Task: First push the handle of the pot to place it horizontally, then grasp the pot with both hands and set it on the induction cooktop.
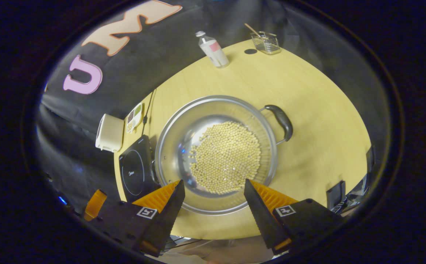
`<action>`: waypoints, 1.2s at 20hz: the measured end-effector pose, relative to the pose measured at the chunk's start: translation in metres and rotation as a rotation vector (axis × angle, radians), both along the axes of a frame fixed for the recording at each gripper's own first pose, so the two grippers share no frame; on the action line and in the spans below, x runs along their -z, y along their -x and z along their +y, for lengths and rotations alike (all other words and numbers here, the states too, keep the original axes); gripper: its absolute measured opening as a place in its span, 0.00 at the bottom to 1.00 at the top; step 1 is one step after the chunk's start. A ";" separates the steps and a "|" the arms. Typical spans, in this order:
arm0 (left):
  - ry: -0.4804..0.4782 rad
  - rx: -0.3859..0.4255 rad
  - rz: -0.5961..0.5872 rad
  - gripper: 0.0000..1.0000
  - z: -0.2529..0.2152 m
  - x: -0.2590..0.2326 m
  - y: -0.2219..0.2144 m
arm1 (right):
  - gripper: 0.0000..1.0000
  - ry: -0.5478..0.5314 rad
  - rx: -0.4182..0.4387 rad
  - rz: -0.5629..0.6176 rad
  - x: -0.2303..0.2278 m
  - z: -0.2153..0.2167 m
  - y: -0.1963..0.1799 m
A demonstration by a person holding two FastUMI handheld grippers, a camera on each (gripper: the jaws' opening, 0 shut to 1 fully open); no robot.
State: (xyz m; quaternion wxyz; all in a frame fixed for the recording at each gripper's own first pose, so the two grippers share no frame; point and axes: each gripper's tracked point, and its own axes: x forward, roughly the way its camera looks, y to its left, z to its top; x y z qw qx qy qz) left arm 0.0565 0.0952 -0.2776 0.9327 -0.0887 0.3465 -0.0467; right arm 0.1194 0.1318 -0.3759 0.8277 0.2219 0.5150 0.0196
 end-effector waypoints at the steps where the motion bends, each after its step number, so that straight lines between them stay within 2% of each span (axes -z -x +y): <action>1: 0.020 0.007 0.034 0.97 -0.009 0.008 -0.002 | 0.94 -0.005 -0.004 0.007 0.002 -0.012 -0.006; 6: 0.137 -0.011 0.205 0.96 -0.042 0.051 -0.014 | 0.94 -0.037 -0.025 0.043 0.009 -0.064 -0.038; 8: 0.146 -0.019 0.255 0.96 -0.046 0.063 -0.021 | 0.94 -0.064 -0.042 0.071 0.015 -0.079 -0.046; 9: 0.145 -0.023 0.275 0.96 -0.048 0.069 -0.025 | 1.00 -0.076 -0.054 0.080 0.018 -0.084 -0.052; 11: 0.138 -0.029 0.316 0.96 -0.049 0.081 -0.034 | 1.00 -0.094 -0.079 0.102 0.026 -0.092 -0.061; 12: 0.129 -0.030 0.340 0.96 -0.050 0.086 -0.036 | 1.00 -0.106 -0.093 0.111 0.028 -0.094 -0.066; 13: 0.121 -0.030 0.362 0.96 -0.051 0.092 -0.039 | 0.93 -0.124 -0.109 0.120 0.030 -0.094 -0.071; 14: 0.117 -0.036 0.382 1.00 -0.052 0.098 -0.042 | 1.00 -0.142 -0.123 0.131 0.034 -0.093 -0.073; 15: 0.114 -0.039 0.408 0.96 -0.055 0.104 -0.043 | 1.00 -0.156 -0.135 0.143 0.039 -0.092 -0.077; 17: 0.124 -0.049 0.440 0.96 -0.060 0.112 -0.047 | 1.00 -0.192 -0.160 0.167 0.046 -0.087 -0.082; 18: 0.129 -0.052 0.455 0.96 -0.063 0.115 -0.048 | 0.92 -0.212 -0.170 0.181 0.050 -0.083 -0.083; 19: 0.128 -0.055 0.470 1.00 -0.064 0.119 -0.050 | 0.92 -0.222 -0.181 0.191 0.054 -0.082 -0.085; 20: 0.127 -0.058 0.484 0.96 -0.064 0.123 -0.051 | 0.92 -0.222 -0.194 0.200 0.061 -0.081 -0.086; 21: 0.129 -0.060 0.496 1.00 -0.065 0.126 -0.052 | 1.00 -0.222 -0.207 0.211 0.066 -0.079 -0.087; 22: 0.133 -0.061 0.508 0.96 -0.066 0.129 -0.054 | 0.99 -0.227 -0.224 0.223 0.070 -0.076 -0.084; 24: 0.144 -0.071 0.528 0.95 -0.069 0.136 -0.056 | 0.98 -0.239 -0.256 0.241 0.076 -0.072 -0.083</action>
